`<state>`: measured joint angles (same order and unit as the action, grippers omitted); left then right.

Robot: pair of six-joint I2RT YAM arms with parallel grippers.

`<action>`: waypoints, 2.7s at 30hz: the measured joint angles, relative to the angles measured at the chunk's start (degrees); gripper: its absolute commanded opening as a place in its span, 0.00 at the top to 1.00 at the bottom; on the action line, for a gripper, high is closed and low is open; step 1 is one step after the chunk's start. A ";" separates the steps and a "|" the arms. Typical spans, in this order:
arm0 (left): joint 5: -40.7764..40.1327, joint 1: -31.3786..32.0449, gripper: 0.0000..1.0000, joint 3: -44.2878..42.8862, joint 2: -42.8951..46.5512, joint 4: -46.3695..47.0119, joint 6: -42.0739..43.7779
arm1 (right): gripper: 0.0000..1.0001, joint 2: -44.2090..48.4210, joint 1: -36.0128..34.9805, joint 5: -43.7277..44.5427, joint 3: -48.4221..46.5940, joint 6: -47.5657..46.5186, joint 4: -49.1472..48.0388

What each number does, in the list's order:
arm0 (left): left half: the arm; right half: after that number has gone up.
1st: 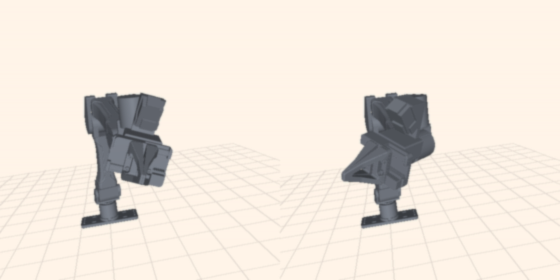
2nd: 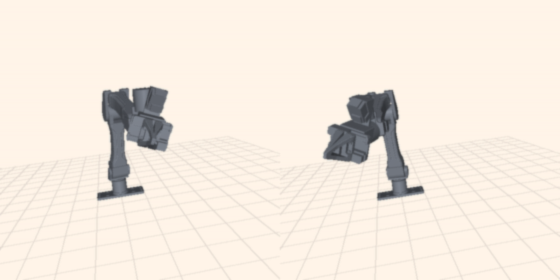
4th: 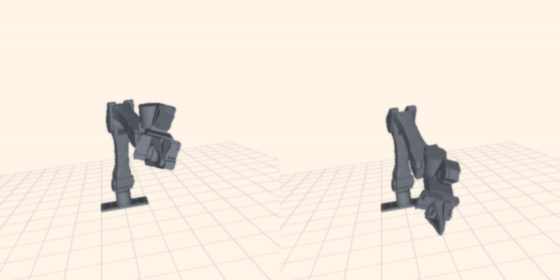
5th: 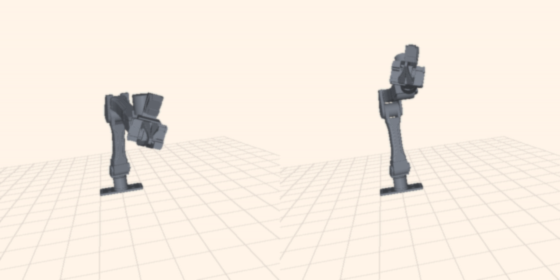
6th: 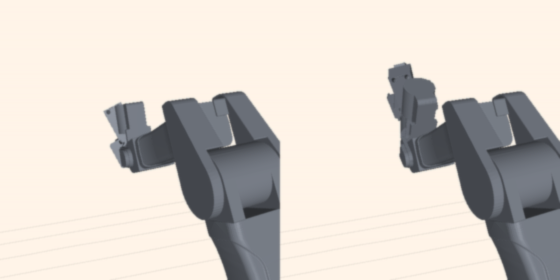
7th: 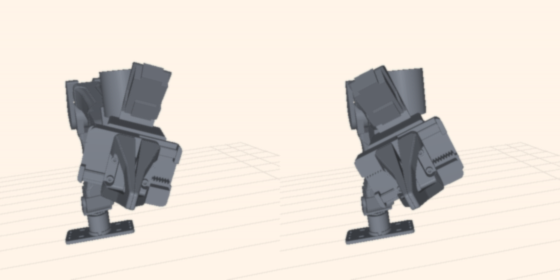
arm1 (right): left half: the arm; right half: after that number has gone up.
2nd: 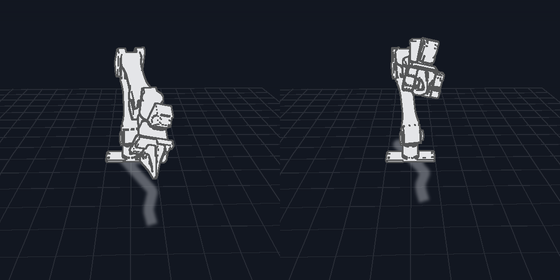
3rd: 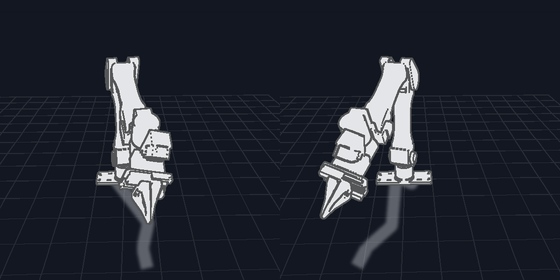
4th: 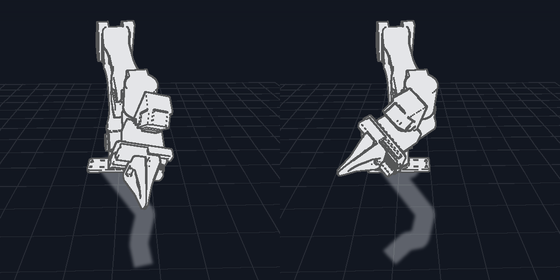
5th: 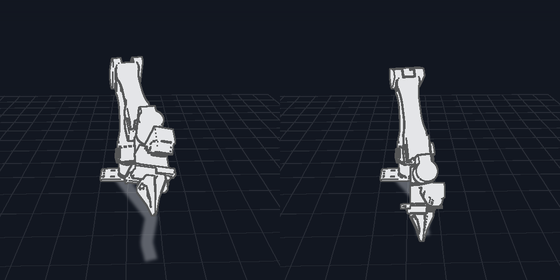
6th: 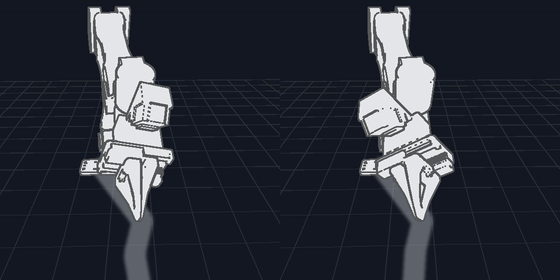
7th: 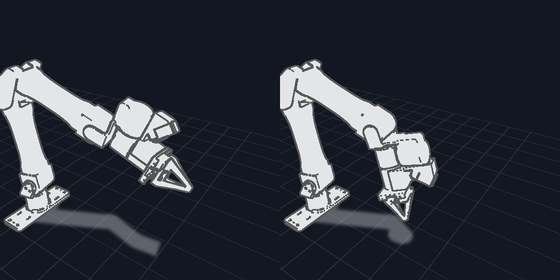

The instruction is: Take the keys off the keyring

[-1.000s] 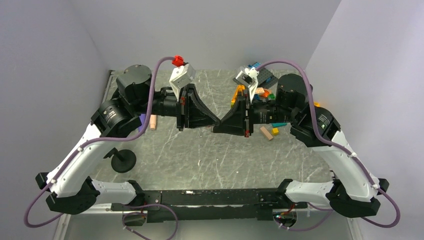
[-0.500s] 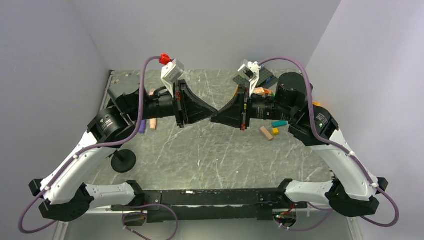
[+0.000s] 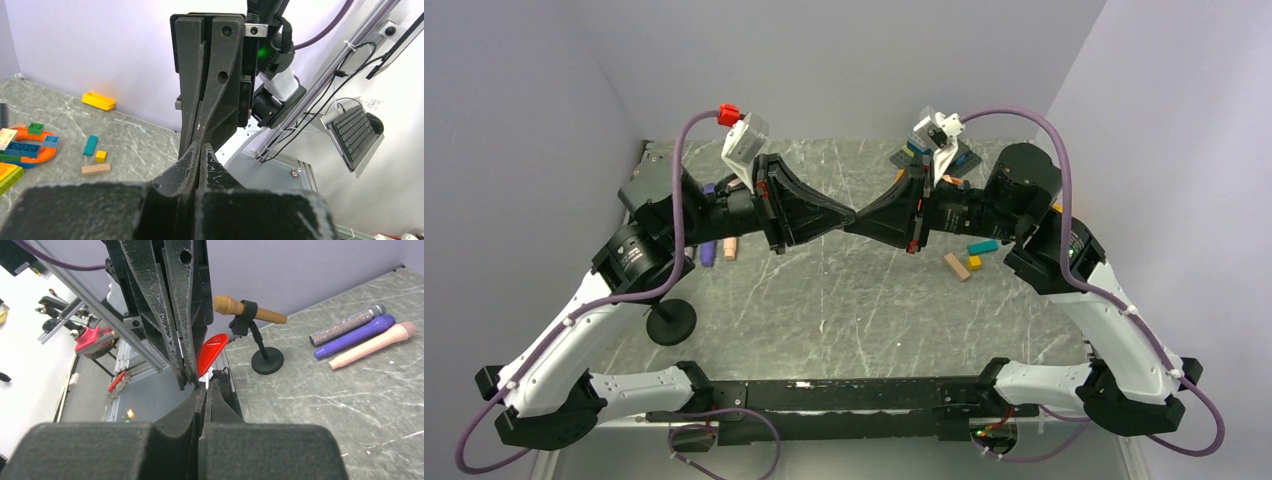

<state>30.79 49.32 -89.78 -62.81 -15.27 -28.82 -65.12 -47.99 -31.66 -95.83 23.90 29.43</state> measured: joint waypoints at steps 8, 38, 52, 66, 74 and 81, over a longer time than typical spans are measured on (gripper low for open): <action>1.51 -0.46 0.94 0.92 1.38 -2.25 -0.61 | 1.00 0.39 0.31 -0.09 0.00 2.16 -7.85; 4.39 -1.92 0.88 1.22 1.60 -1.77 -0.39 | 1.00 1.38 0.31 -2.47 2.54 7.08 -11.96; 5.44 -2.75 0.85 1.01 1.57 -0.94 -0.63 | 1.00 1.40 0.31 -3.37 2.82 8.07 -11.96; 5.40 -3.13 0.58 1.81 2.69 0.48 -0.85 | 1.00 1.46 0.31 -3.41 3.15 8.04 -11.21; 5.44 -3.13 0.57 1.81 3.37 1.31 -0.87 | 1.00 1.49 0.31 -3.41 3.76 8.02 -9.53; 5.35 -3.13 0.54 1.81 3.34 1.27 -0.85 | 1.00 1.49 0.31 -3.56 3.78 8.04 -9.55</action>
<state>36.14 46.19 -87.96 -59.46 -14.00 -29.67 -63.64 -47.68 -35.22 -92.05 31.94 19.88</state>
